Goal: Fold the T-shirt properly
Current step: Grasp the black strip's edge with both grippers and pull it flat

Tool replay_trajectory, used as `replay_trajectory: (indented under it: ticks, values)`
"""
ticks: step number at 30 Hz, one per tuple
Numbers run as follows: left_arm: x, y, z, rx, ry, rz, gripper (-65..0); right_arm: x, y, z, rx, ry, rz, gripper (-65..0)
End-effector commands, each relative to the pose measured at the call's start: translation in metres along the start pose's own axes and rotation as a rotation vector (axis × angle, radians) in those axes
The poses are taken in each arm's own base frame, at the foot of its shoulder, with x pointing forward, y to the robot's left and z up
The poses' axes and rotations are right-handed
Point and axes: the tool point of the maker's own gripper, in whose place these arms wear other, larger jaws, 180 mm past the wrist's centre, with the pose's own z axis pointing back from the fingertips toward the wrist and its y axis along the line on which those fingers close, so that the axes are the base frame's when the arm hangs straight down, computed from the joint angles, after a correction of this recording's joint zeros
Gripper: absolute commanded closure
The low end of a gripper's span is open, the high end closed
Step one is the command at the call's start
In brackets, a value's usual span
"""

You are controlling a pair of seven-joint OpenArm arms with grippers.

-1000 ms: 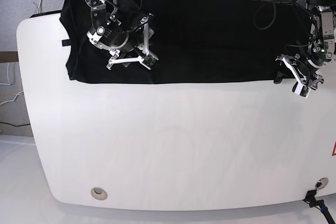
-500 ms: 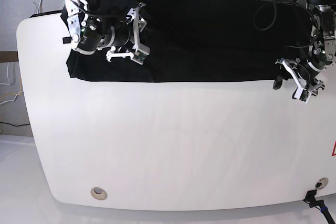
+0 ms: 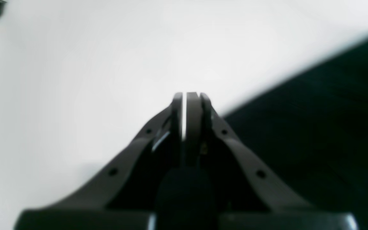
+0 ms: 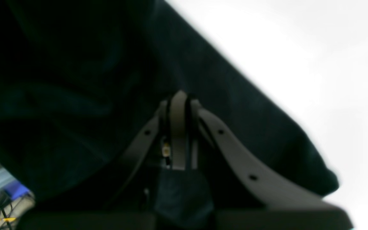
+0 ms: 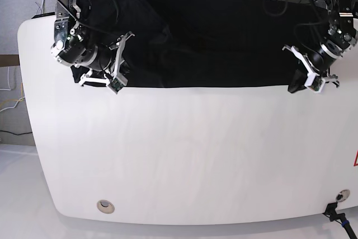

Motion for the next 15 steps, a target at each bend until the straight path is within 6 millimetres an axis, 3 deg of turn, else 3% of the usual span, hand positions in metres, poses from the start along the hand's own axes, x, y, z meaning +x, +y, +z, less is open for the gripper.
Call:
replay_trajectory:
  ticks: [1, 6, 12, 15]
  values:
    - [0.017, -0.006, 0.007, -0.006, -0.055, -0.014, 0.0, 0.004, -0.001, 0.001, -0.044, -0.034, 0.008, 0.0]
    - [-0.018, -0.036, 0.018, -0.043, 0.017, 0.057, 0.0, -0.018, 0.023, -0.009, -0.04, 0.007, -0.031, 0.0]
    - [-0.062, -0.044, 0.02, -0.065, 0.123, 0.122, 0.0, -0.03, 0.032, -0.011, -0.019, 0.026, -0.048, 0.0]
    - [-0.083, -0.042, 0.02, -0.059, 0.17, 0.157, 0.0, -0.046, 0.033, -0.019, 0.0, 0.07, -0.077, 0.0]
